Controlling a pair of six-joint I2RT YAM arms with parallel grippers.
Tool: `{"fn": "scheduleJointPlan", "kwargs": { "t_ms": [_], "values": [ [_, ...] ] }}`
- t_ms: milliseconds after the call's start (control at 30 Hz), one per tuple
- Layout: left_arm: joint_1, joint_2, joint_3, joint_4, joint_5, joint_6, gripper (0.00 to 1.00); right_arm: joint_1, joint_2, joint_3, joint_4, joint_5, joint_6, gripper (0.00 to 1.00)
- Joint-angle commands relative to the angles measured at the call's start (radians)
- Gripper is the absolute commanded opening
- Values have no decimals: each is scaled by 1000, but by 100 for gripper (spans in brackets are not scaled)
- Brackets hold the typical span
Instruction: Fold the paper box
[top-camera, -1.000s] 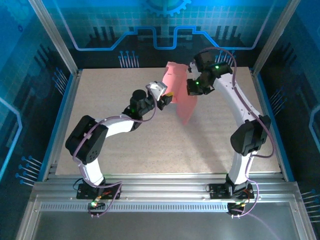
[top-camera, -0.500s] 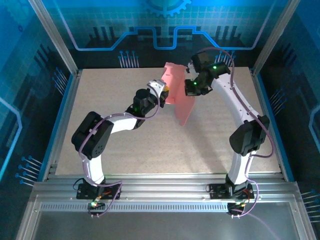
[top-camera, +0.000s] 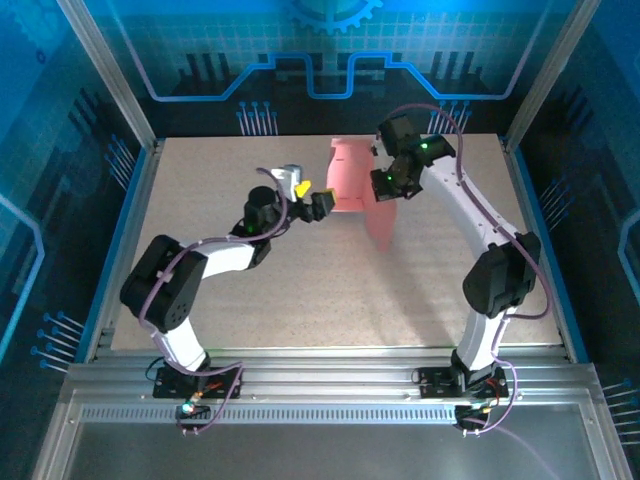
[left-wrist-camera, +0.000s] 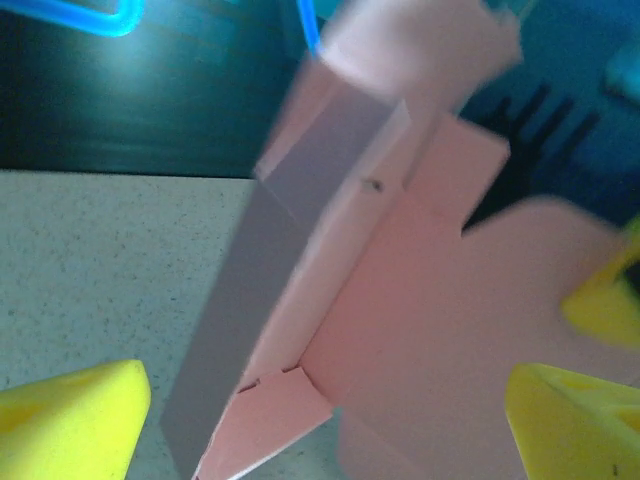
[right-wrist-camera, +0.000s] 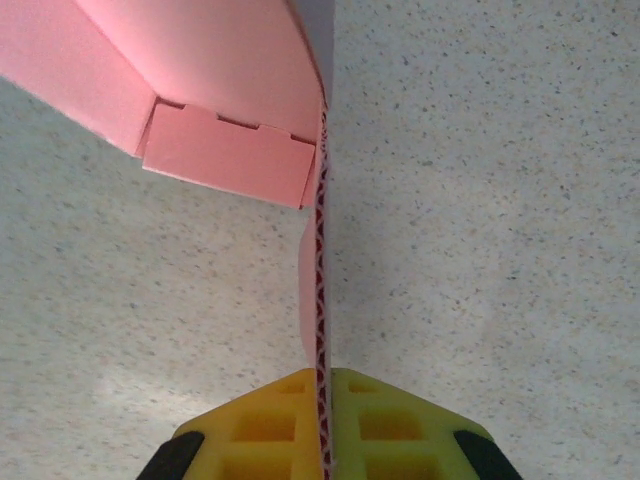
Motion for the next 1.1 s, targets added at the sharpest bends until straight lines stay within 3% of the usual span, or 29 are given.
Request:
{"fn": "scheduleJointPlan", "kwargs": {
  "t_ms": [0,167,267,533,833,1067],
  "values": [
    [43,-56,10,-24,92,-350,93,30,-82,-75,125,74,-81,0],
    [77,-33,66,-108,146,-569,91,55,-131,-167,222,99,-120,0],
    [86,-13,103,-150,172,-631,88,61,-142,-195,249,98,-134,0],
    [81,14,122,-174,201,-615,86,78,-139,-211,262,79,-127,0],
    [81,64,141,-186,170,-635,77,110,-145,-220,244,65,-167,0],
    [79,71,118,-228,154,-606,76,121,-140,-217,230,72,-183,0]
  ]
}}
